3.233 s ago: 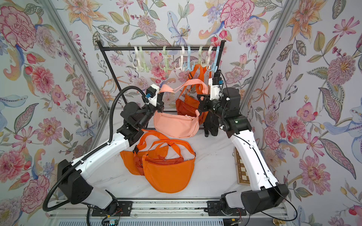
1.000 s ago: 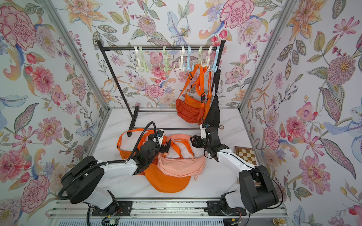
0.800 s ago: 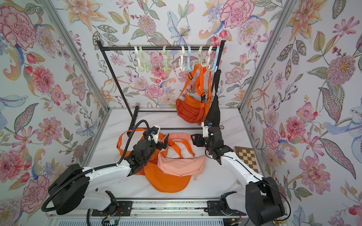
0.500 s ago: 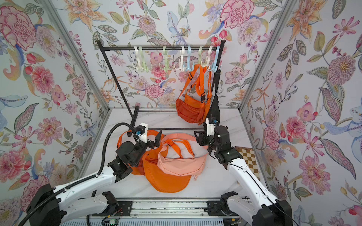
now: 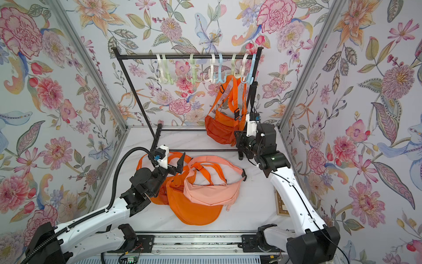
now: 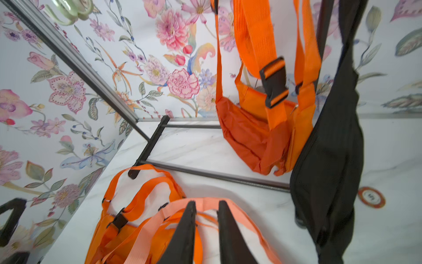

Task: Take the bag off the hook
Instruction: Pick up the bag from the hook.

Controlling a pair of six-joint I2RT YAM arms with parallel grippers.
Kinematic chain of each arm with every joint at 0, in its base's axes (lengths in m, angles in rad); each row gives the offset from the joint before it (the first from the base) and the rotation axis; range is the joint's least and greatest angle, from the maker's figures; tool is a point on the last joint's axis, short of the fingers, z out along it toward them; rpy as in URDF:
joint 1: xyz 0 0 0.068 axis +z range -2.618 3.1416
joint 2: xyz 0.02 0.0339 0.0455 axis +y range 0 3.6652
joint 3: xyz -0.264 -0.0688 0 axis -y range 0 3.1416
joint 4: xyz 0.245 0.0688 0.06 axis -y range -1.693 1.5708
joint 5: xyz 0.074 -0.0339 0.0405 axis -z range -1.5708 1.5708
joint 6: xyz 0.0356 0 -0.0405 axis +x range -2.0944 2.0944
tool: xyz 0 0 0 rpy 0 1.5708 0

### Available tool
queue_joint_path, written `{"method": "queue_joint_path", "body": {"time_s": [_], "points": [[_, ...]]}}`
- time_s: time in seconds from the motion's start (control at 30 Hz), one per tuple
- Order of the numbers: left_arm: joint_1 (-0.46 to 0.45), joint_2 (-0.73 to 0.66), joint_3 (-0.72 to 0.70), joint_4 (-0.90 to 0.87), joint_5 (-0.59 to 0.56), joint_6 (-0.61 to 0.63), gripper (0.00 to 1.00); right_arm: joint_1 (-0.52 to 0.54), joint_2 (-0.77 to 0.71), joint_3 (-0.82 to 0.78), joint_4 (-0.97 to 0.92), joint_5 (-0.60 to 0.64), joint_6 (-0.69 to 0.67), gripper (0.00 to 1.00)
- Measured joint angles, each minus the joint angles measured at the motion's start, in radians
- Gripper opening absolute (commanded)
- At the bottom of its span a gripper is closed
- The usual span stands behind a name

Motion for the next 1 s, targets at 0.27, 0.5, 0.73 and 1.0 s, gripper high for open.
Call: {"method": "queue_joint_path", "body": {"time_s": [0.27, 0.5, 0.73, 1.0], "points": [[0.000, 0.085, -0.034, 0.101, 0.021, -0.008, 1.00, -0.029, 0.348, 0.375, -0.055, 0.000, -0.047, 0.51], [0.000, 0.151, -0.034, 0.198, 0.024, 0.003, 0.99, -0.029, 0.569, 0.578, -0.097, -0.004, -0.121, 0.59], [0.001, 0.219, -0.034, 0.258, 0.027, 0.024, 0.99, -0.022, 0.752, 0.765, -0.159, 0.090, -0.200, 0.60], [0.003, 0.279, -0.034, 0.303, 0.050, 0.023, 0.99, 0.023, 0.826, 0.855, -0.180, 0.281, -0.296, 0.58]]}}
